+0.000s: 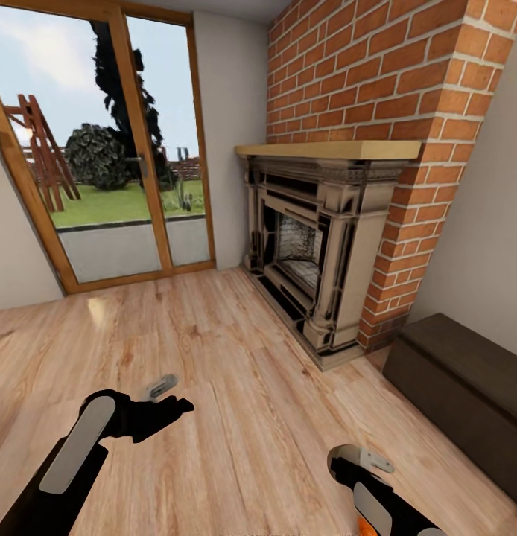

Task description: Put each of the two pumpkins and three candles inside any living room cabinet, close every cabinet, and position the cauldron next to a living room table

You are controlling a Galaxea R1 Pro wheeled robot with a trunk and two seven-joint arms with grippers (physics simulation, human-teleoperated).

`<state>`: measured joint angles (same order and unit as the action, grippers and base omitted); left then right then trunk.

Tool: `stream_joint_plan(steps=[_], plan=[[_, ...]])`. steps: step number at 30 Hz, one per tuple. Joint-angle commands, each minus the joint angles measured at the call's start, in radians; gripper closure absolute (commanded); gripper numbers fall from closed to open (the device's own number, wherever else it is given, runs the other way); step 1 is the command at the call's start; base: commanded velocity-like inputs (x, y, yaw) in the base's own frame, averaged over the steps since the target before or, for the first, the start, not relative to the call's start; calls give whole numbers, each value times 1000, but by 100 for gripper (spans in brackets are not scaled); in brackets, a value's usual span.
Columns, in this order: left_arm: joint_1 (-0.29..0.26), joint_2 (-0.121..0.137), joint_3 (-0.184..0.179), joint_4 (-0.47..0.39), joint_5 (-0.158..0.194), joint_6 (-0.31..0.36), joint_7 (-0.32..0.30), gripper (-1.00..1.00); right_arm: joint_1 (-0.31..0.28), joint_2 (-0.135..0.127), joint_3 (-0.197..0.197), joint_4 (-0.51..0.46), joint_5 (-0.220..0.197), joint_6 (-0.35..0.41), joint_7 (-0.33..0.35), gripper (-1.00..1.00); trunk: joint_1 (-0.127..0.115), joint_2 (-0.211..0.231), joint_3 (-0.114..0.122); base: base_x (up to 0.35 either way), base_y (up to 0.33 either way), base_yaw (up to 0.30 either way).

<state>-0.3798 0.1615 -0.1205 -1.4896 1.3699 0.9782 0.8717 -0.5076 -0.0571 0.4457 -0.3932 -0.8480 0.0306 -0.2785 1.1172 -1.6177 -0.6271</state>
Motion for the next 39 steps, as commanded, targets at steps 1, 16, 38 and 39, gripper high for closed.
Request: stream_joint_plan(steps=[1, 16, 38, 39], plan=[[-1, 0, -2, -1, 9, 0, 12, -100, -1, -1, 8, -2, -5, 3, -8, 100, -4, 7, 1, -7, 0, -172], [-1, 0, -2, 0, 11, 1, 15, -100, -1, -1, 7, -3, -5, 3, -8, 100, -62, 112, 29, -1, 0, -175], [-1, 0, -2, 3, 11, 1, 16, -100, -1, -1, 5, -3, -5, 3, -9, 100, -146, 266, 71, 0, 0, -177], [-1, 0, -2, 3, 11, 1, 16, -100, -1, -1, 4, -3, -5, 3, -8, 100, -150, 273, 74, 0, 0, -60]])
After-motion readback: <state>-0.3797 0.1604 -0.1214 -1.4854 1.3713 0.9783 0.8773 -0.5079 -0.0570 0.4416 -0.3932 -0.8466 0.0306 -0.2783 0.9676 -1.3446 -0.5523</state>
